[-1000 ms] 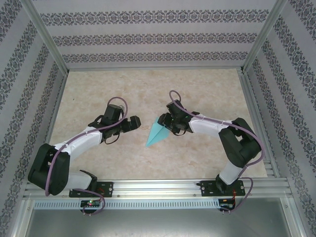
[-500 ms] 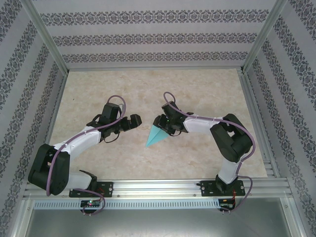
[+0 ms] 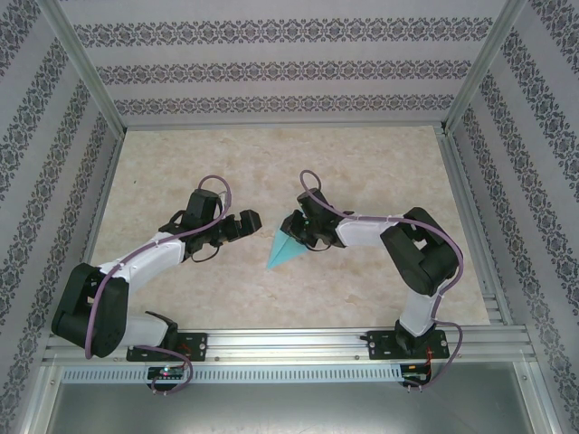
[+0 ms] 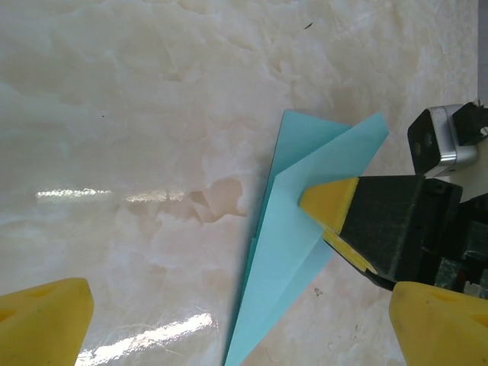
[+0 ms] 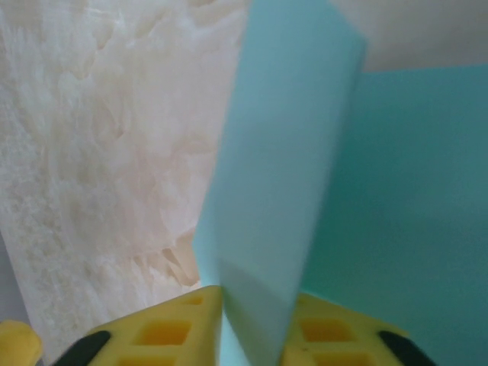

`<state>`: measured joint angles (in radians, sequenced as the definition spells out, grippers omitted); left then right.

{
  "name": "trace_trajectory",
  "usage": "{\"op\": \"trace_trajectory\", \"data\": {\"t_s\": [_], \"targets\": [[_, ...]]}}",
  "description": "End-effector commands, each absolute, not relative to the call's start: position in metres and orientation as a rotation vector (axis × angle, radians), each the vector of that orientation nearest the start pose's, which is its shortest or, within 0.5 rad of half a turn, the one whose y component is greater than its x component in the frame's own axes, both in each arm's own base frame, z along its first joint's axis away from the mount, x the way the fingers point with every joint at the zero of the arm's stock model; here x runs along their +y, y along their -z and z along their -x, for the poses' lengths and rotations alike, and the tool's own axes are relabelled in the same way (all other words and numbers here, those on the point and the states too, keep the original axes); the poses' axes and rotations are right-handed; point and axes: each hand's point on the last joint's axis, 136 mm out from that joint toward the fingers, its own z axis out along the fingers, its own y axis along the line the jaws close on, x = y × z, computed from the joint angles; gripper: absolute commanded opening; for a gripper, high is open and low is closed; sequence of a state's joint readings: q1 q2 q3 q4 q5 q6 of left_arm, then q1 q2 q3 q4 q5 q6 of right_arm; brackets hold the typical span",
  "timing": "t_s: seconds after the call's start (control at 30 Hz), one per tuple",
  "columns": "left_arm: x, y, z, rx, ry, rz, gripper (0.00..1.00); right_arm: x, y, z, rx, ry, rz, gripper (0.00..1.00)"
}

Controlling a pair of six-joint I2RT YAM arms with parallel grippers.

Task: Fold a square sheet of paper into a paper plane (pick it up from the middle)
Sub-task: Turn over the paper at the center of the table.

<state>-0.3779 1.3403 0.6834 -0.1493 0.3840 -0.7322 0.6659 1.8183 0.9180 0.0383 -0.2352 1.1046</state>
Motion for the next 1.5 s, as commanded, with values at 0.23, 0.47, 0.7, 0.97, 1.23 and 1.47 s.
{"op": "trace_trajectory", "data": {"t_s": [0.23, 0.47, 0.7, 0.97, 1.23, 1.47], "targets": [[-0.199, -0.12, -0.302, 2.467, 1.171, 0.244, 1.0, 0.313, -0.085, -0.326, 2.454, -1.152, -0.336, 0.04], [-0.224, -0.158, -0.292, 2.332, 1.451, 0.075, 1.0, 0.331, -0.167, -0.316, 2.252, -1.48, -0.118, 0.04], [-0.254, -0.199, -0.277, 2.174, 1.7, -0.117, 1.0, 0.341, -0.222, -0.311, 2.117, -1.724, -0.028, 0.05], [-0.261, -0.219, -0.278, 2.088, 1.757, -0.128, 0.76, 0.345, -0.237, -0.312, 2.051, -1.885, -0.015, 0.05], [-0.256, -0.213, -0.284, 2.092, 1.692, -0.072, 0.43, 0.338, -0.218, -0.314, 2.105, -1.86, -0.051, 0.06], [-0.253, -0.204, -0.288, 2.137, 1.622, -0.063, 0.18, 0.328, -0.204, -0.317, 2.192, -1.755, -0.058, 0.18]]}}
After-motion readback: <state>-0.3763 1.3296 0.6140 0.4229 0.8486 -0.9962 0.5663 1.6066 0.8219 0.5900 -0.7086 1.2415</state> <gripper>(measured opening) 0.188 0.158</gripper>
